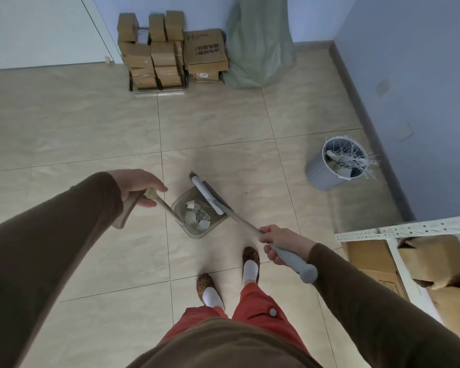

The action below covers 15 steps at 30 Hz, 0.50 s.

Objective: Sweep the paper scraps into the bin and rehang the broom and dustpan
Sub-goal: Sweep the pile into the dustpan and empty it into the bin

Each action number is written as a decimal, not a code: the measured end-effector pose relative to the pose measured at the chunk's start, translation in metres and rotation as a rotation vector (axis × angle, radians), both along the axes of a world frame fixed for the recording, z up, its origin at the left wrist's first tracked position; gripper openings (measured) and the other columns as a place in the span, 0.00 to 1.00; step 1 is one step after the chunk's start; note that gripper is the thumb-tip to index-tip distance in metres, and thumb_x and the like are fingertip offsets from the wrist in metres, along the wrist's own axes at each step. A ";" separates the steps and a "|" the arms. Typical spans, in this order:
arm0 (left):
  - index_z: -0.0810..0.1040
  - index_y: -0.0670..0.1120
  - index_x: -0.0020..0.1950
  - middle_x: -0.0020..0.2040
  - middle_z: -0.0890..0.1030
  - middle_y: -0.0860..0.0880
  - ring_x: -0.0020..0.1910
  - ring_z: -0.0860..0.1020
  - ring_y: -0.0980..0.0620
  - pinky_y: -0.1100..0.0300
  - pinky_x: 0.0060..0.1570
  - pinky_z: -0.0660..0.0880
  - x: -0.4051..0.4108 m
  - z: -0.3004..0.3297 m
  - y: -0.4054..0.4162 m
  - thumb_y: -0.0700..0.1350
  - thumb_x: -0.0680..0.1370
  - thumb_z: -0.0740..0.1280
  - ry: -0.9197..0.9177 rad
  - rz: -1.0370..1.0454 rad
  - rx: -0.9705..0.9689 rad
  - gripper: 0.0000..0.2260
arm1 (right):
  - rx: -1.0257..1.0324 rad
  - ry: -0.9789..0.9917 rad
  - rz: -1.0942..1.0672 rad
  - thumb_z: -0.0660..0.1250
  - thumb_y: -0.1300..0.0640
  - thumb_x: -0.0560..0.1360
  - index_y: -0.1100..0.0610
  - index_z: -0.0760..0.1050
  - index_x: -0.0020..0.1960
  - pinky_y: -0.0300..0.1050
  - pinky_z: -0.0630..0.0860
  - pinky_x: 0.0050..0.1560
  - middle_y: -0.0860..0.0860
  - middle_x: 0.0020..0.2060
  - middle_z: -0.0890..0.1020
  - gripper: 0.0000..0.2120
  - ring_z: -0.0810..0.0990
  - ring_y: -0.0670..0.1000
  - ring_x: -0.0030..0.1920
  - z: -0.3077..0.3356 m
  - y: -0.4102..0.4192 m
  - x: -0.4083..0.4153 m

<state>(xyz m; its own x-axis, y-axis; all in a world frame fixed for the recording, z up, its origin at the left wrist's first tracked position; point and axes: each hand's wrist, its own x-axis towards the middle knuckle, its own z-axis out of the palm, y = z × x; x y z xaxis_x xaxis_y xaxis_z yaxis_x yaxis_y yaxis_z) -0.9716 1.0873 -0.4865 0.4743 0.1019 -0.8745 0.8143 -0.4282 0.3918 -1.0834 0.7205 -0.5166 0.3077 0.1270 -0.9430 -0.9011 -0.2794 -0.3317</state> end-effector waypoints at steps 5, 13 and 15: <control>0.80 0.36 0.57 0.60 0.79 0.36 0.55 0.84 0.41 0.49 0.62 0.78 -0.003 0.003 0.021 0.38 0.68 0.79 -0.050 0.047 -0.101 0.19 | 0.096 -0.024 -0.153 0.61 0.59 0.81 0.49 0.69 0.64 0.36 0.67 0.21 0.54 0.29 0.73 0.13 0.69 0.48 0.23 0.032 -0.046 -0.025; 0.76 0.35 0.58 0.60 0.79 0.35 0.51 0.85 0.39 0.46 0.56 0.81 -0.007 0.025 -0.020 0.31 0.75 0.65 -0.159 -0.152 -0.046 0.12 | 0.028 -0.086 -0.407 0.60 0.61 0.82 0.51 0.66 0.67 0.35 0.68 0.20 0.55 0.30 0.71 0.16 0.69 0.47 0.21 0.026 -0.058 -0.014; 0.75 0.39 0.62 0.61 0.78 0.38 0.53 0.84 0.38 0.47 0.59 0.80 0.001 0.041 -0.039 0.30 0.75 0.64 -0.198 -0.182 -0.087 0.16 | 0.034 -0.072 -0.502 0.59 0.62 0.82 0.52 0.67 0.65 0.33 0.69 0.19 0.55 0.30 0.71 0.13 0.70 0.46 0.19 0.028 -0.063 -0.012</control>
<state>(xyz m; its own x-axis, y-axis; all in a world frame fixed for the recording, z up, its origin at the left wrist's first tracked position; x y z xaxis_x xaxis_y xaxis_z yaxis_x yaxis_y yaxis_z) -0.9710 1.0483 -0.4456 0.6404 -0.0721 -0.7646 0.6310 -0.5183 0.5773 -1.0955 0.6570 -0.4890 0.4027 -0.0226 -0.9150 -0.8960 0.1945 -0.3991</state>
